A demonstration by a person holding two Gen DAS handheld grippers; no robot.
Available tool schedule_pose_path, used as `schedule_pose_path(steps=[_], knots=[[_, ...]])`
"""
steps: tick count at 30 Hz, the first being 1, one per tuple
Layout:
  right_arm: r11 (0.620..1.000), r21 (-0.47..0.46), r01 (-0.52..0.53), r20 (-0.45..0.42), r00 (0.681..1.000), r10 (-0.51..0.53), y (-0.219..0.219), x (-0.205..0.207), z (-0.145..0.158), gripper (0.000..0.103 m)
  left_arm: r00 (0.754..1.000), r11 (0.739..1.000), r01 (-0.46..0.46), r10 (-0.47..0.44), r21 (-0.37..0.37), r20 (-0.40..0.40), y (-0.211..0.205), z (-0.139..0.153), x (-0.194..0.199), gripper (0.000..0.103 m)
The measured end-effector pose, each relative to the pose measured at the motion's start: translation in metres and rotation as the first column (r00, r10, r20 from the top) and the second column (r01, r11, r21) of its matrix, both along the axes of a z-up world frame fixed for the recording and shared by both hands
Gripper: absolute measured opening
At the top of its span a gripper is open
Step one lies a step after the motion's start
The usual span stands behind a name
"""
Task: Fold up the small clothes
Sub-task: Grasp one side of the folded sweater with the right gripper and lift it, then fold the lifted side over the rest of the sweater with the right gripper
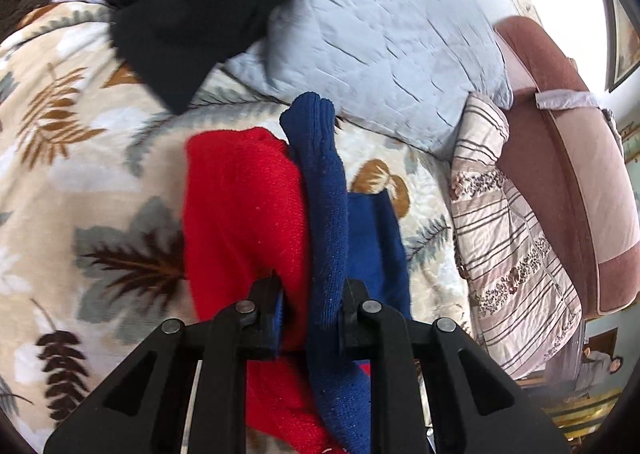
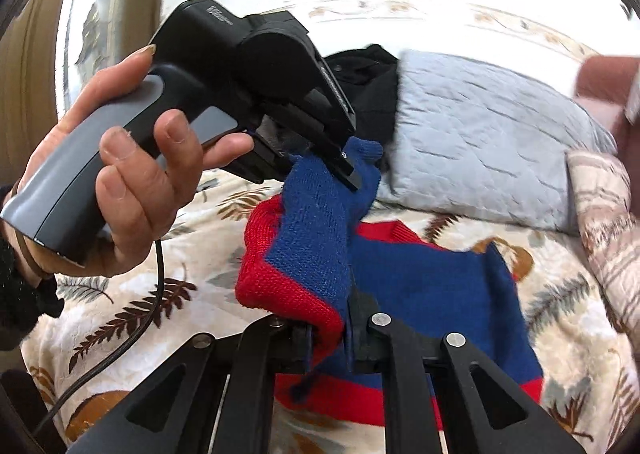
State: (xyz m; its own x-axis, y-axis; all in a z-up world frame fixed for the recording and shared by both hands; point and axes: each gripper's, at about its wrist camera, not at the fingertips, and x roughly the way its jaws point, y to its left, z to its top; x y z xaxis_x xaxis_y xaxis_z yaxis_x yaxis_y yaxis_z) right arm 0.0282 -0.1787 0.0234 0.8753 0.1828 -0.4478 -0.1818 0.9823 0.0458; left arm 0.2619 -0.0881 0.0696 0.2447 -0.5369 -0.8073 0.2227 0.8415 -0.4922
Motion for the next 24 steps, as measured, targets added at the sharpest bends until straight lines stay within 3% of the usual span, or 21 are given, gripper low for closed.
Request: schedule_pose_path(steps=[7, 11, 16, 24], knots=[[0.986, 0.154, 0.058, -0.053, 0.997, -0.050, -0.048, 0.004, -0.010, 0.010, 0.998, 0.998, 0.045, -0.043, 0.048, -0.039, -0.057, -0.010, 0.004, 0.016], [0.956, 0.275, 0.099, -0.110, 0.991, -0.072, -0.081, 0.006, -0.017, 0.010, 0.996, 0.994, 0.066, -0.061, 0.084, -0.061, -0.086, -0.021, 0.010, 0.016], [0.898, 0.409, 0.164, -0.206, 0.975, -0.084, -0.117, 0.009, -0.034, 0.010, 0.991, 0.990, 0.090, -0.078, 0.107, -0.111, -0.114, -0.045, 0.018, 0.016], [0.756, 0.579, 0.305, -0.415, 0.909, -0.049, -0.164, 0.022, -0.085, 0.010, 0.983, 0.980, 0.117, -0.091, 0.159, -0.159, -0.145, -0.087, 0.019, 0.019]])
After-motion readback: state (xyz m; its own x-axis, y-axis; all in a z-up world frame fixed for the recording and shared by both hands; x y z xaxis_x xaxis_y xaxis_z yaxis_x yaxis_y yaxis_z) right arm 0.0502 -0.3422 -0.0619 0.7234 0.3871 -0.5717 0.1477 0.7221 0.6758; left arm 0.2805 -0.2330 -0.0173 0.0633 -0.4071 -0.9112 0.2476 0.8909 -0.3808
